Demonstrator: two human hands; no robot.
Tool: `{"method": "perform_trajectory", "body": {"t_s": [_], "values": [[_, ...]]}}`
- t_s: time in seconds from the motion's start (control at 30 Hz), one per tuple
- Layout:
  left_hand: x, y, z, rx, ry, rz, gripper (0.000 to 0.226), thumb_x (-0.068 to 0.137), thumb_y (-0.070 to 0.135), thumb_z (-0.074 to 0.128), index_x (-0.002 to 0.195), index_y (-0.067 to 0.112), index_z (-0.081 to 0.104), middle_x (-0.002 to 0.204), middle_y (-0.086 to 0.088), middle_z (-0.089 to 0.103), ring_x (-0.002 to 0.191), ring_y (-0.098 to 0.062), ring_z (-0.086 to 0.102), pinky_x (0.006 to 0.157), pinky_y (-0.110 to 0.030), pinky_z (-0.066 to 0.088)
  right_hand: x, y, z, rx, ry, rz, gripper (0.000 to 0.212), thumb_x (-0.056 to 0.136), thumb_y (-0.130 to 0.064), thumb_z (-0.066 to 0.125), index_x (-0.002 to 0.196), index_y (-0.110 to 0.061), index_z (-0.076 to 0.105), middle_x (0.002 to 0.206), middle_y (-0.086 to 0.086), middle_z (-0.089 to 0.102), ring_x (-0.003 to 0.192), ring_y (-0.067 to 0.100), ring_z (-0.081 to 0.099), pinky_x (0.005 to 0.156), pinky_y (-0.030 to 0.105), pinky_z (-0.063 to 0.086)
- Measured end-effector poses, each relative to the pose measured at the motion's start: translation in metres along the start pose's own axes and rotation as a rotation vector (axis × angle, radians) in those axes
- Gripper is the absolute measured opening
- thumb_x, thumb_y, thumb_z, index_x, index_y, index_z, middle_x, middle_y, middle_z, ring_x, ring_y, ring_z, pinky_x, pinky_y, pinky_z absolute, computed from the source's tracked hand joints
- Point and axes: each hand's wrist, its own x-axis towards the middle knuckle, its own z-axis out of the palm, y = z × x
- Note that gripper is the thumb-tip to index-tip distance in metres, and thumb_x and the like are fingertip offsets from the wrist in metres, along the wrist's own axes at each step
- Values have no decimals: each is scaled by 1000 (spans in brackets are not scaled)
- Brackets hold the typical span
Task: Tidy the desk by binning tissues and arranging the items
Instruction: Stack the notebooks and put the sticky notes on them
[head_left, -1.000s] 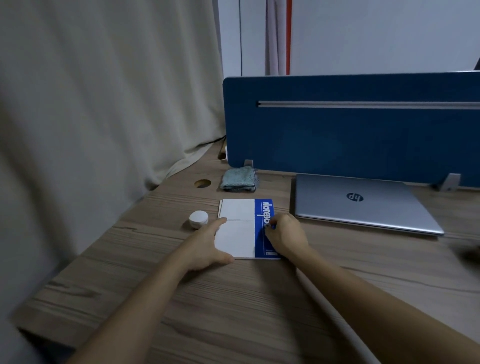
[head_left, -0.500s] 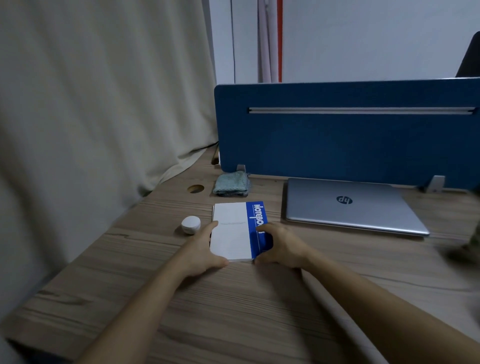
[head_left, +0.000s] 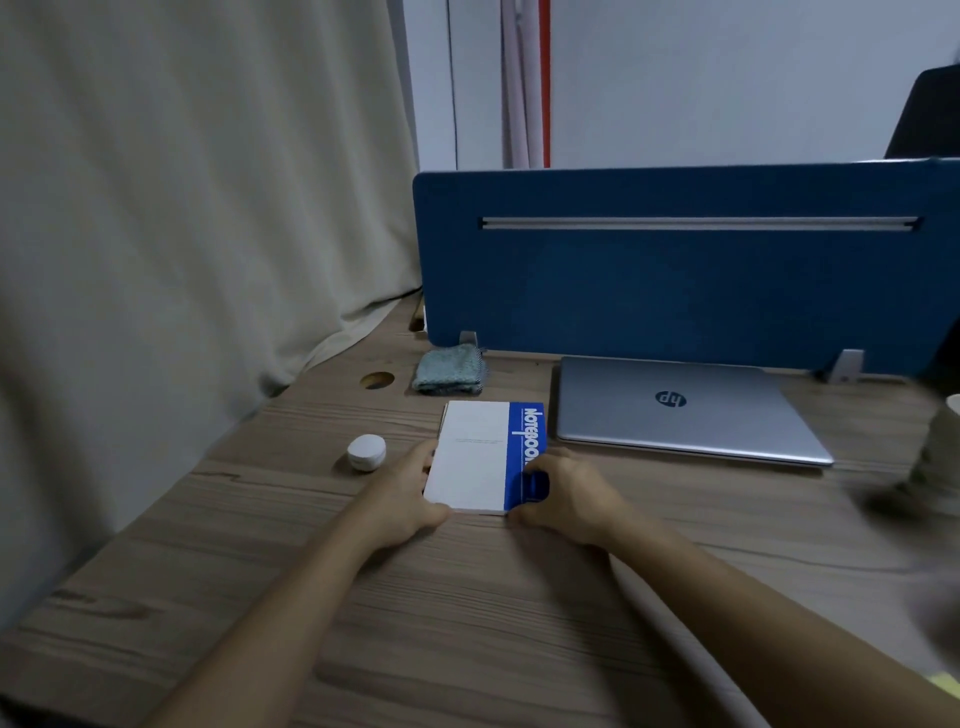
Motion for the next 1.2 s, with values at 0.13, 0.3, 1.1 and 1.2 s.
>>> {"method": "perform_trajectory", "body": {"t_s": [0.13,0.3,1.1,1.2], "values": [[15,6,1,57,-11,10,86,74,25,78,146,37,33,122,21,54,100,6,59,95,-30,52,-3,2,-3,-59,39,14,57,78,-44,75,126,-18,58,127,6,55,111,22,53,96,35,46],[24,6,-4,80,-73,29,90,76,22,79,149,36,29,127,15,57,101,4,62,95,-26,51,0,3,-4,-146,34,0,54,79,-49,71,121,-16,59,122,8,58,107,23,53,93,36,47],[128,7,-23,351,214,114,40,92,19,61,131,22,56,136,-4,57,117,-22,57,96,-36,48,33,17,-11,-35,191,8,44,88,-51,60,120,-20,53,128,0,49,115,16,51,92,35,53],[153,3,-24,422,275,123,44,88,12,60,130,23,58,133,-6,60,116,-27,56,93,-39,48,45,20,-10,-42,213,-19,37,90,-45,60,117,-21,54,126,0,50,113,15,50,89,29,51]]}}
